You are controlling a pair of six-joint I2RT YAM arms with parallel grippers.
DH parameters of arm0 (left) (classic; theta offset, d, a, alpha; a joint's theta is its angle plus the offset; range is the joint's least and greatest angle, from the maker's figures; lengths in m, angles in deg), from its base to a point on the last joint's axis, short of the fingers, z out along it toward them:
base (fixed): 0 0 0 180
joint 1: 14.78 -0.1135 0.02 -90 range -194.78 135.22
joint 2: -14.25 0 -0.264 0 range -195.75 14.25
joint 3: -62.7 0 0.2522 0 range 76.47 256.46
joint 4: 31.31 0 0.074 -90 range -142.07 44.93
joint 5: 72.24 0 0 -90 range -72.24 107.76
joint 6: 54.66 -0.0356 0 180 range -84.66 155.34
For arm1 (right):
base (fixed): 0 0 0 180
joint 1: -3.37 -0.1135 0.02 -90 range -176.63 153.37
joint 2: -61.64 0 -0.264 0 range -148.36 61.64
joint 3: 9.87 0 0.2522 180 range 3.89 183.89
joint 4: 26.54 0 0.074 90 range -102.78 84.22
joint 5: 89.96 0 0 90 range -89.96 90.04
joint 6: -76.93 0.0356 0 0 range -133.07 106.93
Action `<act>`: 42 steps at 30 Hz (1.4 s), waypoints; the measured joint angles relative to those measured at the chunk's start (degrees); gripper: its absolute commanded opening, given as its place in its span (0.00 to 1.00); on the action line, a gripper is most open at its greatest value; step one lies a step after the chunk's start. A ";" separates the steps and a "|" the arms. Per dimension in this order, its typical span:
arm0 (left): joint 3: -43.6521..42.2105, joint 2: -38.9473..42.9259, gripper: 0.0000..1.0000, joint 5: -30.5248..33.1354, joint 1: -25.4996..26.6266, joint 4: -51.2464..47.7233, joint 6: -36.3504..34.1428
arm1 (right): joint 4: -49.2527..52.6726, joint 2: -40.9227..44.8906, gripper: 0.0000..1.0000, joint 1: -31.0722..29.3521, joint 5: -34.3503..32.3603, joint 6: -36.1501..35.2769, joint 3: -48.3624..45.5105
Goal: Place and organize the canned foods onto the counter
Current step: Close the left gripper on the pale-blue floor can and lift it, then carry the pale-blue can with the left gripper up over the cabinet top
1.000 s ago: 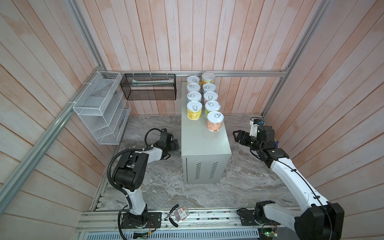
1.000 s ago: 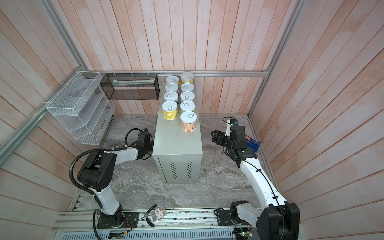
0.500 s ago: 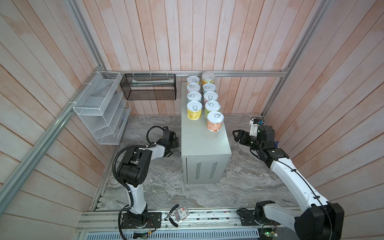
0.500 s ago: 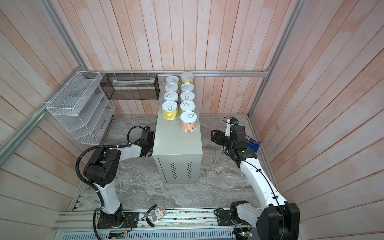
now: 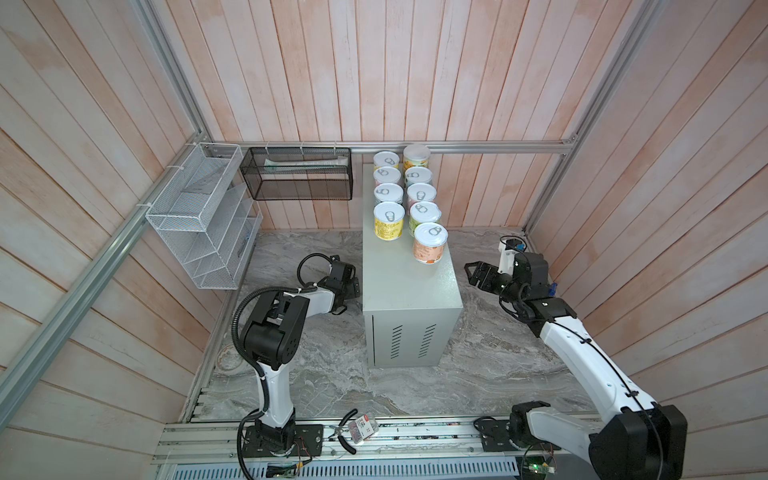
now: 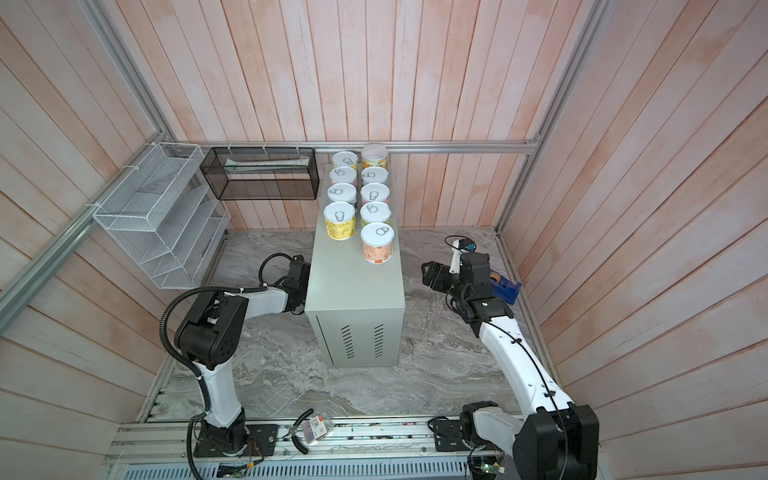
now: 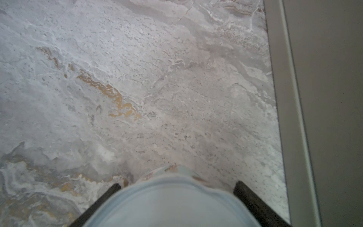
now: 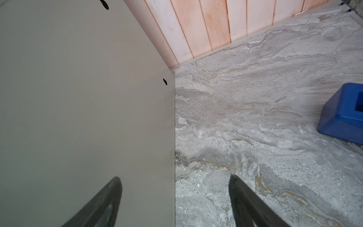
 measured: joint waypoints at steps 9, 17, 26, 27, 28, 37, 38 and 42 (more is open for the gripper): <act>0.92 -0.37 0.00 0.83 0.00 -0.92 0.17 | -0.07 0.00 0.84 0.02 0.00 -0.04 -0.63; -4.83 6.54 0.00 0.15 0.00 -5.18 0.39 | -0.35 0.00 0.84 0.17 0.17 -0.04 -0.72; -8.92 29.62 0.00 -1.90 1.05 -15.54 0.39 | -0.85 0.11 0.84 0.44 0.17 -0.24 -2.40; -8.90 32.22 0.00 -2.19 1.29 -16.70 0.37 | -0.85 0.15 0.84 0.57 0.17 -0.24 -2.43; -8.83 34.36 0.00 -2.49 1.53 -18.01 0.39 | -0.85 0.17 0.84 0.68 0.17 -0.24 -2.49; 1.68 46.56 0.00 -4.15 3.28 -36.70 -0.26 | -0.76 1.77 0.84 1.51 0.22 -0.42 -3.23; 4.11 47.23 0.00 -4.22 3.50 -38.77 -0.46 | -0.79 2.03 0.84 1.57 0.22 -0.46 -3.23; 13.40 48.94 0.00 -5.05 4.13 -45.92 -1.36 | -0.68 3.08 0.84 1.81 0.37 -0.48 -3.23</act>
